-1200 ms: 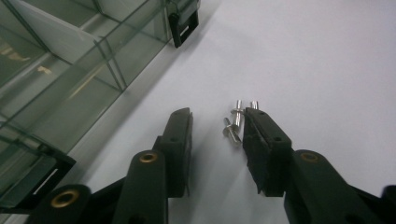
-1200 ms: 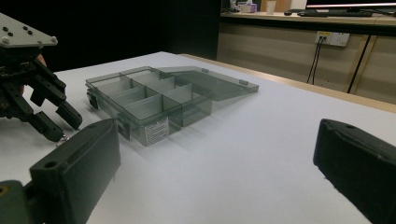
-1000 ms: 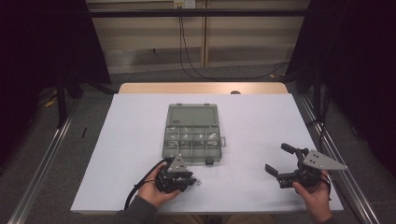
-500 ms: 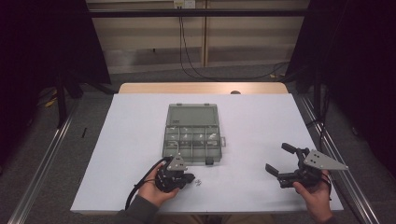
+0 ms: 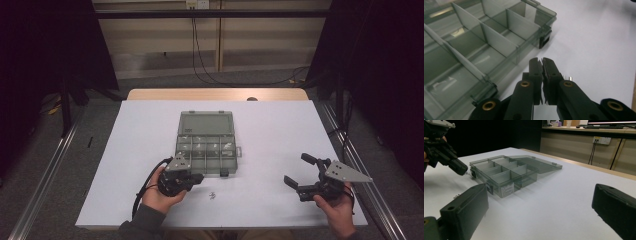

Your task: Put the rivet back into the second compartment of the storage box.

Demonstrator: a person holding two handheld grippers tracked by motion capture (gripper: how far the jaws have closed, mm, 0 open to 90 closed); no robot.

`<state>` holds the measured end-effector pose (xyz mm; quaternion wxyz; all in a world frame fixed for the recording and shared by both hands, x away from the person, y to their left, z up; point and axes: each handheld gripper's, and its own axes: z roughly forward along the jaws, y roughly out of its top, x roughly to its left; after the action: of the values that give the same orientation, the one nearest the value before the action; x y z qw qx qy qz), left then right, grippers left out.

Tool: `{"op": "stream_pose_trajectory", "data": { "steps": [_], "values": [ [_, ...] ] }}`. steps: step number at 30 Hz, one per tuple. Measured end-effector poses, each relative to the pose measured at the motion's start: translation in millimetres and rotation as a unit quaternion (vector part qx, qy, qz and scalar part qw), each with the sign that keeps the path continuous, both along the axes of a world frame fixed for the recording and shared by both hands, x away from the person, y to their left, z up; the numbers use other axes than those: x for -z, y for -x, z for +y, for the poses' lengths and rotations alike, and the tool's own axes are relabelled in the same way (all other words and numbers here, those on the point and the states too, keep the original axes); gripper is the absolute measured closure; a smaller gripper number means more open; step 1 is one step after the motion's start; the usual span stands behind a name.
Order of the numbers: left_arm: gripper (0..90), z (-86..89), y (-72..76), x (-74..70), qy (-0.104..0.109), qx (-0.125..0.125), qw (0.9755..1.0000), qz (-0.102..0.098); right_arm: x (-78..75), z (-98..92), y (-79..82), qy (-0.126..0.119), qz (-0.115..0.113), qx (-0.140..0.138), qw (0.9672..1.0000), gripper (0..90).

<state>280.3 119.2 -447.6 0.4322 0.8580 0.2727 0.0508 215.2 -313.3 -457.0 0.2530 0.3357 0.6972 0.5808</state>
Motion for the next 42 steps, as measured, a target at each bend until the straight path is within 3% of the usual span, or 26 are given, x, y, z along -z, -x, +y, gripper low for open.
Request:
{"op": "stream_pose_trajectory", "data": {
  "steps": [12,16,21,28,33,42],
  "values": [
    [86.6,5.5,-26.9,-14.7,0.042,-0.051,0.9977,-0.012,0.4,-1.9,-0.2,-0.007,0.0,0.003,1.0,0.3],
    [86.6,3.7,-36.8,-15.8,0.035,-0.061,0.9974,-0.015,0.5,-1.9,-0.2,-0.006,-0.001,0.001,1.0,0.3],
    [86.6,2.7,-49.2,-16.6,0.04,-0.083,0.9955,-0.019,0.5,-1.8,-0.3,-0.006,-0.001,0.0,1.0,0.3],
    [86.5,-4.2,-65.0,-18.0,0.02,-0.105,0.9937,-0.032,0.9,-1.6,-0.6,-0.008,0.0,-0.002,1.0,0.3],
    [86.5,-6.2,-75.9,-10.9,0.017,-0.129,0.9912,-0.024,0.9,-1.5,-0.6,-0.008,0.0,-0.003,1.0,0.3],
    [86.4,-12.7,-83.5,-5.4,0.005,-0.135,0.9905,-0.026,1.1,-2.0,-0.7,-0.008,0.001,-0.003,1.0,0.3]
  ]
}}
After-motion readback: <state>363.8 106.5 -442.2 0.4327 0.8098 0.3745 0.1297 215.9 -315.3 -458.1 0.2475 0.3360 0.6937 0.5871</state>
